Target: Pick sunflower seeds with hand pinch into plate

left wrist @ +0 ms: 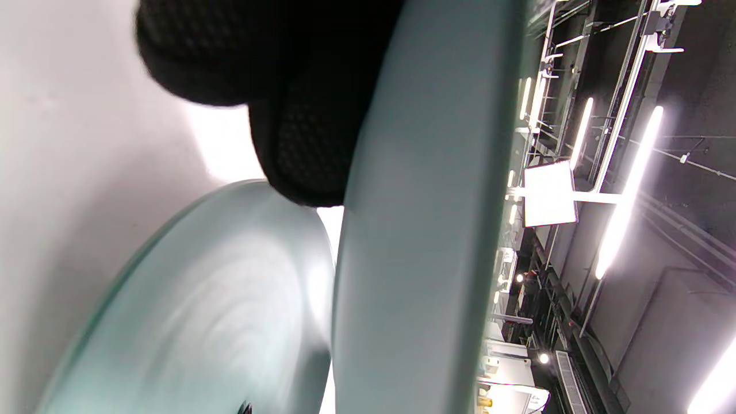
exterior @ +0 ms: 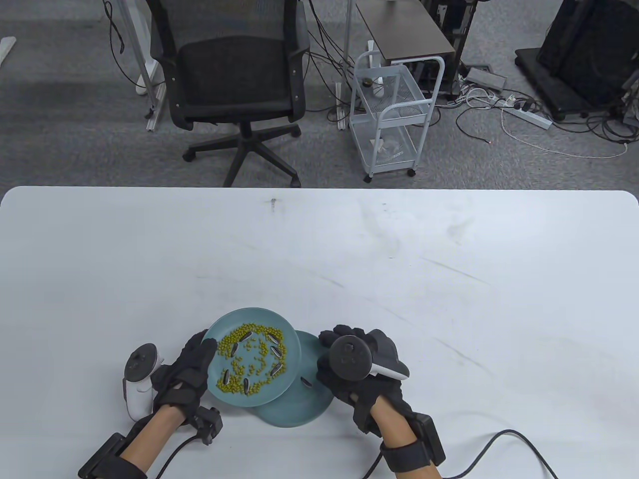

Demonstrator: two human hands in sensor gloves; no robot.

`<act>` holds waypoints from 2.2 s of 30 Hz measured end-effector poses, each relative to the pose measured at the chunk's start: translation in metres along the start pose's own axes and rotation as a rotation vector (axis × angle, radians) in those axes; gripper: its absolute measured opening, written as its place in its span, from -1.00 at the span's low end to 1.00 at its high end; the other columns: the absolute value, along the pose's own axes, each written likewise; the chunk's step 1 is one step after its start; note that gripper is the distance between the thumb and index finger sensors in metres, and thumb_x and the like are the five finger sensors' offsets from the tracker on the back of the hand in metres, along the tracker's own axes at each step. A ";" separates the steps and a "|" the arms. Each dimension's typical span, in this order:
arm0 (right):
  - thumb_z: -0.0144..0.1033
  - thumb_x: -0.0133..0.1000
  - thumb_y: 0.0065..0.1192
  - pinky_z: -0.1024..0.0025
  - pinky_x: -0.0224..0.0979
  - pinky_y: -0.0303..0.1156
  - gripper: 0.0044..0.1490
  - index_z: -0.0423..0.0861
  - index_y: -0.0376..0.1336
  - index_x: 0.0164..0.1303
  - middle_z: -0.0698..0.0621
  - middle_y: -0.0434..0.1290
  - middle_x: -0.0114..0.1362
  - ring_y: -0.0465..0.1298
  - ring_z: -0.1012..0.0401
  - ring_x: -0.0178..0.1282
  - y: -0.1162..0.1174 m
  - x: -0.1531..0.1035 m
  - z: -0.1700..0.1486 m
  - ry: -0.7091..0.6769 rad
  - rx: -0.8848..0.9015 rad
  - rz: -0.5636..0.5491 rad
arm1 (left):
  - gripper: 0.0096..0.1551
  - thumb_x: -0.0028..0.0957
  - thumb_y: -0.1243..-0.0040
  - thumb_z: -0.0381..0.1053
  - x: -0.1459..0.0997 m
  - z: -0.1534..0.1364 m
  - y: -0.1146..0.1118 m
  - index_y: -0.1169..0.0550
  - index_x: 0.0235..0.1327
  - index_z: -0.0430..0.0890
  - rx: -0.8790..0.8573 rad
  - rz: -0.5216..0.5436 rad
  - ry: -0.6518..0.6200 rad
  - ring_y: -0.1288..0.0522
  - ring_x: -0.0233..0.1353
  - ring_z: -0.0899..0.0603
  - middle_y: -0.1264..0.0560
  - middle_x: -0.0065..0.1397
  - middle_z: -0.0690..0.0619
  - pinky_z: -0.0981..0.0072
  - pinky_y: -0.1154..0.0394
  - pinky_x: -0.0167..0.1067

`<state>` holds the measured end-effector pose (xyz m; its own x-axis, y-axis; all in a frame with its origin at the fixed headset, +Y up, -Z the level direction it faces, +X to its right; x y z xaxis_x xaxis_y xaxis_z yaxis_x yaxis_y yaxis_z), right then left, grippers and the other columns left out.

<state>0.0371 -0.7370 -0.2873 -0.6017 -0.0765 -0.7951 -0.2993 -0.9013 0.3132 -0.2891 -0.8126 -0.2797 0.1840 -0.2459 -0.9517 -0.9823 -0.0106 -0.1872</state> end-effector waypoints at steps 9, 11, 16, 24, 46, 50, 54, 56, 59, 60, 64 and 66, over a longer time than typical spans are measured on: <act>-0.37 0.16 0.45 -0.56 0.43 -0.14 -0.55 -0.43 0.49 0.04 -0.48 0.15 0.60 0.01 -0.50 0.55 -0.002 -0.001 -0.003 0.013 0.019 -0.001 | -0.45 0.33 0.11 0.14 -0.001 0.000 -0.004 -0.12 0.47 -0.03 -0.025 -0.029 0.000 -0.70 -0.12 -0.07 -0.54 0.20 -0.07 0.21 -0.58 -0.17; -0.37 0.16 0.45 -0.56 0.43 -0.14 -0.55 -0.43 0.49 0.04 -0.49 0.15 0.60 0.01 -0.50 0.55 -0.002 -0.001 -0.003 0.014 0.024 -0.005 | -0.44 0.33 0.11 0.14 -0.001 0.001 -0.006 -0.12 0.47 -0.03 -0.024 -0.037 -0.001 -0.70 -0.12 -0.07 -0.54 0.20 -0.07 0.21 -0.58 -0.16; -0.38 0.16 0.45 -0.56 0.43 -0.15 -0.55 -0.44 0.48 0.05 -0.49 0.14 0.61 0.00 -0.50 0.55 -0.003 -0.002 -0.004 0.021 0.026 -0.010 | -0.45 0.33 0.11 0.14 -0.001 0.001 -0.006 -0.11 0.47 -0.03 -0.023 -0.044 -0.003 -0.70 -0.11 -0.07 -0.54 0.21 -0.06 0.21 -0.58 -0.16; -0.33 0.17 0.43 -0.56 0.43 -0.16 -0.52 -0.44 0.48 0.07 -0.49 0.13 0.61 -0.02 -0.51 0.55 -0.007 -0.003 -0.004 0.015 0.046 -0.050 | -0.44 0.33 0.13 0.16 -0.002 0.000 -0.007 -0.11 0.47 -0.03 -0.033 -0.040 -0.012 -0.69 -0.11 -0.07 -0.53 0.21 -0.06 0.21 -0.58 -0.16; -0.35 0.21 0.40 -0.57 0.42 -0.25 -0.52 -0.47 0.49 0.07 -0.54 0.02 0.64 -0.12 -0.54 0.54 -0.043 0.069 0.086 -0.024 0.009 -0.028 | -0.44 0.33 0.13 0.15 -0.005 -0.006 -0.010 -0.10 0.47 -0.03 -0.038 -0.009 -0.015 -0.69 -0.11 -0.07 -0.52 0.22 -0.07 0.21 -0.58 -0.16; -0.34 0.21 0.40 -0.56 0.42 -0.25 -0.50 -0.48 0.49 0.06 -0.54 0.03 0.63 -0.12 -0.54 0.54 -0.034 0.073 0.084 0.016 -0.033 -0.014 | -0.44 0.34 0.14 0.15 -0.004 -0.006 -0.010 -0.10 0.48 -0.02 -0.046 -0.028 -0.010 -0.69 -0.10 -0.07 -0.52 0.22 -0.06 0.21 -0.58 -0.15; -0.36 0.20 0.41 -0.57 0.42 -0.25 -0.51 -0.50 0.50 0.03 -0.55 0.04 0.62 -0.12 -0.55 0.53 -0.023 0.075 0.069 0.081 -0.061 0.021 | -0.44 0.34 0.14 0.15 -0.004 -0.006 -0.012 -0.09 0.48 -0.02 -0.046 -0.030 -0.009 -0.69 -0.10 -0.07 -0.52 0.22 -0.06 0.21 -0.58 -0.15; -0.36 0.19 0.43 -0.57 0.42 -0.24 -0.51 -0.50 0.51 0.02 -0.55 0.05 0.62 -0.12 -0.55 0.53 -0.020 0.075 0.066 0.103 -0.094 0.035 | -0.44 0.33 0.14 0.15 -0.004 -0.007 -0.013 -0.10 0.47 -0.03 -0.045 -0.031 -0.011 -0.69 -0.10 -0.07 -0.52 0.22 -0.06 0.21 -0.58 -0.15; -0.37 0.17 0.46 -0.57 0.42 -0.23 -0.52 -0.50 0.51 0.02 -0.54 0.06 0.62 -0.10 -0.55 0.53 -0.015 0.076 0.065 0.110 -0.114 0.049 | -0.44 0.33 0.13 0.13 -0.005 -0.004 -0.016 -0.09 0.46 -0.05 -0.041 -0.037 -0.020 -0.69 -0.11 -0.09 -0.52 0.21 -0.09 0.19 -0.58 -0.15; -0.36 0.16 0.47 -0.57 0.42 -0.22 -0.51 -0.50 0.50 0.02 -0.54 0.07 0.62 -0.09 -0.54 0.54 -0.013 0.076 0.066 0.110 -0.112 0.057 | -0.44 0.32 0.12 0.12 -0.005 -0.004 -0.017 -0.10 0.46 -0.06 -0.019 -0.023 -0.029 -0.69 -0.12 -0.08 -0.52 0.20 -0.09 0.20 -0.58 -0.16; -0.38 0.12 0.53 -0.56 0.43 -0.17 -0.51 -0.50 0.51 -0.01 -0.51 0.12 0.61 -0.04 -0.53 0.54 -0.010 0.075 0.069 0.107 -0.145 0.046 | -0.44 0.31 0.10 0.11 -0.006 -0.002 -0.017 -0.11 0.44 -0.08 -0.013 -0.014 -0.035 -0.70 -0.14 -0.09 -0.54 0.18 -0.10 0.20 -0.60 -0.17; -0.39 0.10 0.55 -0.56 0.43 -0.16 -0.52 -0.49 0.52 -0.01 -0.51 0.13 0.61 -0.02 -0.52 0.54 -0.009 0.075 0.070 0.106 -0.166 0.048 | -0.44 0.30 0.10 0.11 -0.006 -0.002 -0.017 -0.12 0.44 -0.08 -0.013 -0.009 -0.036 -0.70 -0.15 -0.09 -0.54 0.18 -0.11 0.20 -0.60 -0.17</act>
<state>-0.0573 -0.7044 -0.3131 -0.5282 -0.1576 -0.8343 -0.1409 -0.9527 0.2692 -0.2739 -0.8132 -0.2706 0.1939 -0.2112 -0.9580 -0.9809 -0.0255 -0.1929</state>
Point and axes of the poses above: the tracker on the back of each hand, its own z axis roughly to the thumb side, its own x axis roughly from the wrist to the fingertips, y = z × x, the point moved 1 cm from there along x, roughly from the wrist to the fingertips
